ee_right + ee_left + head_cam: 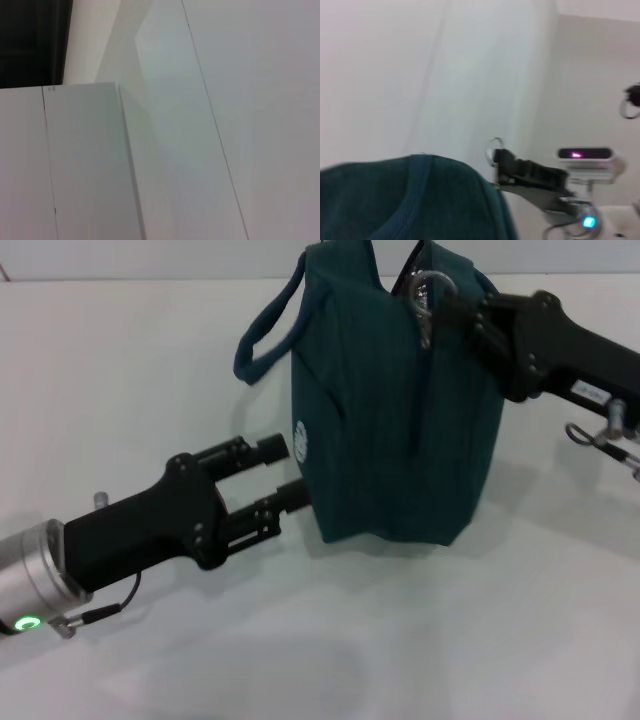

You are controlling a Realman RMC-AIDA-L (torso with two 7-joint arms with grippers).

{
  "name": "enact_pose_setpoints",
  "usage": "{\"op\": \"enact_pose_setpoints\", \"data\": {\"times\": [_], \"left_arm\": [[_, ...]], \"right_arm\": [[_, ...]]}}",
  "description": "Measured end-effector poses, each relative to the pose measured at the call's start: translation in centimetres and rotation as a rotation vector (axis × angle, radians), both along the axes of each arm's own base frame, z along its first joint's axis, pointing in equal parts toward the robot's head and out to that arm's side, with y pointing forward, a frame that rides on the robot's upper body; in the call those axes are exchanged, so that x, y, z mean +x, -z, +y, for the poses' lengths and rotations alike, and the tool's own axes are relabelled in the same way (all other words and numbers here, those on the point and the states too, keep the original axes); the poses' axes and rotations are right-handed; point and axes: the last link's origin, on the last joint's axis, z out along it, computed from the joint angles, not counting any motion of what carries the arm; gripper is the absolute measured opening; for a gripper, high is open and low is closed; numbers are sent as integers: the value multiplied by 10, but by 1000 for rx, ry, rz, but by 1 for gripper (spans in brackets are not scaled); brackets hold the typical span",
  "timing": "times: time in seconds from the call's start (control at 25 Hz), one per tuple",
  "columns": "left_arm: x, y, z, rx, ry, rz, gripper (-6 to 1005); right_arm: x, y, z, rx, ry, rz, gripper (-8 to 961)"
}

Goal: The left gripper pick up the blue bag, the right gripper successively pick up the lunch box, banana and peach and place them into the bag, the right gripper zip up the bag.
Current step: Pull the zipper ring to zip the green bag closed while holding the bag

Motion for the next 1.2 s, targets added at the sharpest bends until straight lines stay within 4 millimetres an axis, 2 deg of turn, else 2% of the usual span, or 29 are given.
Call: {"op": "enact_pose_setpoints", "data": {"times": [0.2, 0.4, 0.8, 1.2], "left_arm": [[-3, 8, 6, 166, -75, -35, 581], [4, 18, 14, 204, -81, -30, 732], [19, 30, 42, 213, -106, 10, 723], [22, 32, 49, 201, -106, 29, 694]], "right_arm": [[-11, 4, 12, -10, 9, -5, 19], [-14, 4, 15, -1, 24, 6, 20], [-16, 2, 18, 9, 25, 20, 23], [-16, 2, 18, 8, 27, 21, 25]]}}
